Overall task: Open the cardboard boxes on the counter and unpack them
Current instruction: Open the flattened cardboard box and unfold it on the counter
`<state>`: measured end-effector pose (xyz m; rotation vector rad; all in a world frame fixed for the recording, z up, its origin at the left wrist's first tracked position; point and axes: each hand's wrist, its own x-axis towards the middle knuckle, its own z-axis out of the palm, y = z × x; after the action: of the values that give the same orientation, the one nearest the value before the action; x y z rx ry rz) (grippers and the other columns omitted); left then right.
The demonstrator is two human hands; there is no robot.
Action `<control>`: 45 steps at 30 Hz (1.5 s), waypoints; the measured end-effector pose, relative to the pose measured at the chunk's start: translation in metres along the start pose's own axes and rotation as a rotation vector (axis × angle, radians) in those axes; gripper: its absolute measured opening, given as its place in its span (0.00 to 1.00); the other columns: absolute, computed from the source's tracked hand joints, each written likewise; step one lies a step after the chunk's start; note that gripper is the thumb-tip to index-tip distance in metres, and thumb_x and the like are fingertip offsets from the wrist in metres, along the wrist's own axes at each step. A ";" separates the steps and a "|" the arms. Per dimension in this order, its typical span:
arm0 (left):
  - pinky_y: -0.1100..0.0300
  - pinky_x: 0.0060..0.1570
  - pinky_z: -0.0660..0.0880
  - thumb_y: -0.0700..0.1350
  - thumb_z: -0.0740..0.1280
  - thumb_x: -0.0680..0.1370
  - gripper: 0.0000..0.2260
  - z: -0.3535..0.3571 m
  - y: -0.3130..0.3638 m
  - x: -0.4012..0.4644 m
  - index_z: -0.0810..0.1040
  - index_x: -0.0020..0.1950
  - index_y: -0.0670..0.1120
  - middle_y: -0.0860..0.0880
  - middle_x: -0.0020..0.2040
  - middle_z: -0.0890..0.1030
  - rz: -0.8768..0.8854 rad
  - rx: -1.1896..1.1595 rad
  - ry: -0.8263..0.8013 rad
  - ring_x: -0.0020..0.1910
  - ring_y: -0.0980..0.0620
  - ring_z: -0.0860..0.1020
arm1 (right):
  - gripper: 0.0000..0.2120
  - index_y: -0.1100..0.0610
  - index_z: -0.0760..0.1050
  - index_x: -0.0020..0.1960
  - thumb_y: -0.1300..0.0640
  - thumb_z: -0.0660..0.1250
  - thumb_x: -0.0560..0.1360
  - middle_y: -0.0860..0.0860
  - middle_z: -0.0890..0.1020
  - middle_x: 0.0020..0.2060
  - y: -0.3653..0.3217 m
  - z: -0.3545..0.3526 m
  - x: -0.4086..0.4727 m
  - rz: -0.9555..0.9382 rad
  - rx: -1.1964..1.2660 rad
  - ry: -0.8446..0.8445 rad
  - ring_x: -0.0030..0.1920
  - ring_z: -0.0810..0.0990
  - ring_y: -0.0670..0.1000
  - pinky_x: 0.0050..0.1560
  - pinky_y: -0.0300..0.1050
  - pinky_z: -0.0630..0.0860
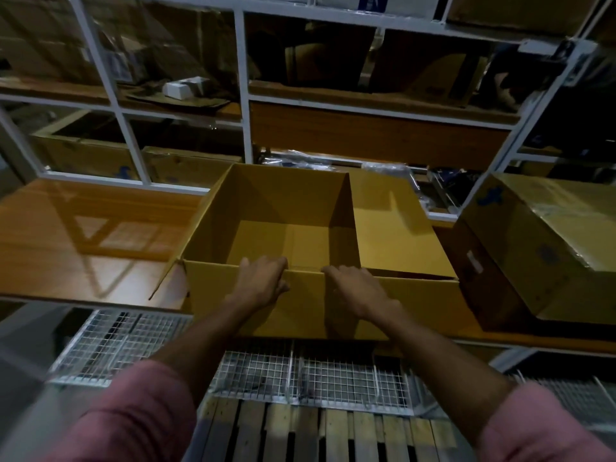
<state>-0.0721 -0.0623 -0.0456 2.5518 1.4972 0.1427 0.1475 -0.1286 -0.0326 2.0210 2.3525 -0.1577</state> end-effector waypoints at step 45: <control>0.54 0.41 0.69 0.66 0.43 0.82 0.28 0.042 0.030 0.014 0.75 0.46 0.51 0.51 0.38 0.78 0.164 0.201 0.350 0.36 0.50 0.75 | 0.27 0.52 0.59 0.78 0.54 0.64 0.82 0.52 0.78 0.50 0.088 -0.002 -0.007 0.853 0.415 0.231 0.46 0.79 0.53 0.42 0.49 0.78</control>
<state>-0.0323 -0.0690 -0.0804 2.9321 1.4734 0.5102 0.2359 -0.1222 -0.0350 3.1783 1.4003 -0.4133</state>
